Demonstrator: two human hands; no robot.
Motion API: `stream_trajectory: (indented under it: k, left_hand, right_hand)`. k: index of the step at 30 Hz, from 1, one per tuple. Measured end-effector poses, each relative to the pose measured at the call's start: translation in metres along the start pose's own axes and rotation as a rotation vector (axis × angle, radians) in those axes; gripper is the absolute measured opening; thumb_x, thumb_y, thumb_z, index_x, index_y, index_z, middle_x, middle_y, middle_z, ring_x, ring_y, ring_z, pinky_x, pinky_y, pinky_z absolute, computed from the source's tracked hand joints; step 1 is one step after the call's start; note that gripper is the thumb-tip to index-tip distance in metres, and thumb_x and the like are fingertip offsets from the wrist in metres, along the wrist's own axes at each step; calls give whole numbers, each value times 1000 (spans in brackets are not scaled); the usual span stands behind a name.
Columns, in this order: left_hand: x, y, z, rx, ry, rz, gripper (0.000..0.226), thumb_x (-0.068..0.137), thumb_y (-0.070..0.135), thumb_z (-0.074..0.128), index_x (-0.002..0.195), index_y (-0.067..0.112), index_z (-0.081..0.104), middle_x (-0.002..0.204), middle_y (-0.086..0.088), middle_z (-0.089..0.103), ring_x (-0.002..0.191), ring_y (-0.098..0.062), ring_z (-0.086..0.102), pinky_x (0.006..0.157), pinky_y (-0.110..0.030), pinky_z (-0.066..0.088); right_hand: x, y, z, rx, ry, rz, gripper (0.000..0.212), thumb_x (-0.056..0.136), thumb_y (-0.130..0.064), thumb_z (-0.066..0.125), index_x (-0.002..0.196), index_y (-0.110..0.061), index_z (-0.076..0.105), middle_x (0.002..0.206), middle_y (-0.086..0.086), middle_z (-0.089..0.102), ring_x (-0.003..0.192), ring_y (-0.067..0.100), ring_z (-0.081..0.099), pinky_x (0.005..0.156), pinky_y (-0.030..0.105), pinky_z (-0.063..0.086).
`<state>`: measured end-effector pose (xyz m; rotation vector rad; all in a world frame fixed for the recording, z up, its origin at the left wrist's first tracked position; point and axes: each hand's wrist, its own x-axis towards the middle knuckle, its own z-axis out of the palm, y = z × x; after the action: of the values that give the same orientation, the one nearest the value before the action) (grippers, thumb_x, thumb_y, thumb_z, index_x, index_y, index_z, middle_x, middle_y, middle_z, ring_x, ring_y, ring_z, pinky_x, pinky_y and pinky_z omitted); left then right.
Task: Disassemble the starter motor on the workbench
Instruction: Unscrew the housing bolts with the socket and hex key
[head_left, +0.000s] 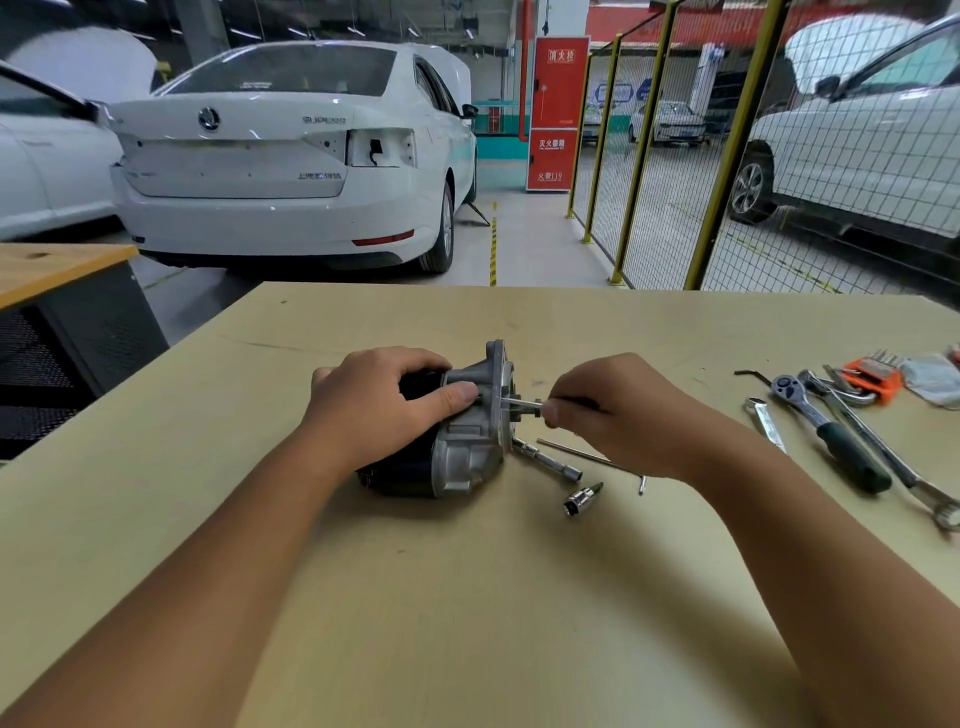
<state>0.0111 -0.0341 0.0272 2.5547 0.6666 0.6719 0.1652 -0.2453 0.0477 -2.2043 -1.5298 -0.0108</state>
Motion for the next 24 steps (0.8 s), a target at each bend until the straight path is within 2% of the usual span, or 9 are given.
stream_trajectory:
  k: [3, 6, 12, 14, 17, 20, 24]
  left_hand:
    - [0, -1, 0, 4, -1, 4, 70, 62, 96, 42, 110, 52, 70, 107, 29, 69, 110, -9, 59, 103, -46, 38]
    - [0, -1, 0, 8, -1, 4, 72, 61, 95, 43, 111, 52, 70, 108, 29, 69, 111, -8, 59, 103, -44, 37]
    - [0, -1, 1, 8, 3, 2, 67, 65, 94, 40, 110, 52, 69, 106, 30, 69, 109, -9, 60, 105, -46, 38]
    - [0, -1, 1, 5, 3, -1, 67, 65, 94, 41, 109, 53, 69, 105, 30, 69, 109, -9, 60, 104, -46, 38]
    - [0, -1, 1, 5, 7, -6, 68, 64, 95, 42, 109, 53, 69, 106, 30, 69, 109, -9, 60, 104, -46, 38]
    - [0, -2, 1, 8, 6, -5, 68, 64, 95, 43, 109, 52, 69, 105, 30, 69, 109, -9, 60, 104, -46, 38]
    - [1, -2, 2, -2, 12, -1, 67, 63, 96, 44, 109, 54, 69, 103, 30, 69, 108, -9, 60, 103, -46, 38]
  right_hand:
    - [0, -1, 2, -67, 81, -35, 19, 94, -33, 67, 87, -19, 76, 73, -2, 67, 69, 18, 58, 66, 38, 51]
    - [0, -2, 3, -110, 176, -43, 10, 85, -36, 76, 84, -27, 78, 69, -11, 65, 67, 13, 58, 65, 38, 52]
    - [1, -4, 6, -12, 283, -72, 13, 83, -34, 79, 77, -23, 75, 68, -11, 63, 66, 9, 57, 63, 32, 49]
    - [0, -5, 6, 23, 290, -92, 19, 87, -37, 74, 77, -22, 75, 67, -10, 61, 65, 6, 55, 59, 29, 43]
    - [1, -4, 3, 18, 243, -78, 22, 93, -33, 68, 78, -18, 74, 67, -9, 55, 65, 6, 52, 57, 26, 34]
    - [2, -4, 3, -46, 155, -66, 26, 96, -31, 63, 82, -13, 73, 69, -4, 57, 68, 11, 52, 61, 31, 38]
    - [2, -5, 6, -72, 203, -50, 21, 93, -33, 67, 85, -17, 77, 74, -8, 61, 72, 15, 55, 67, 33, 45]
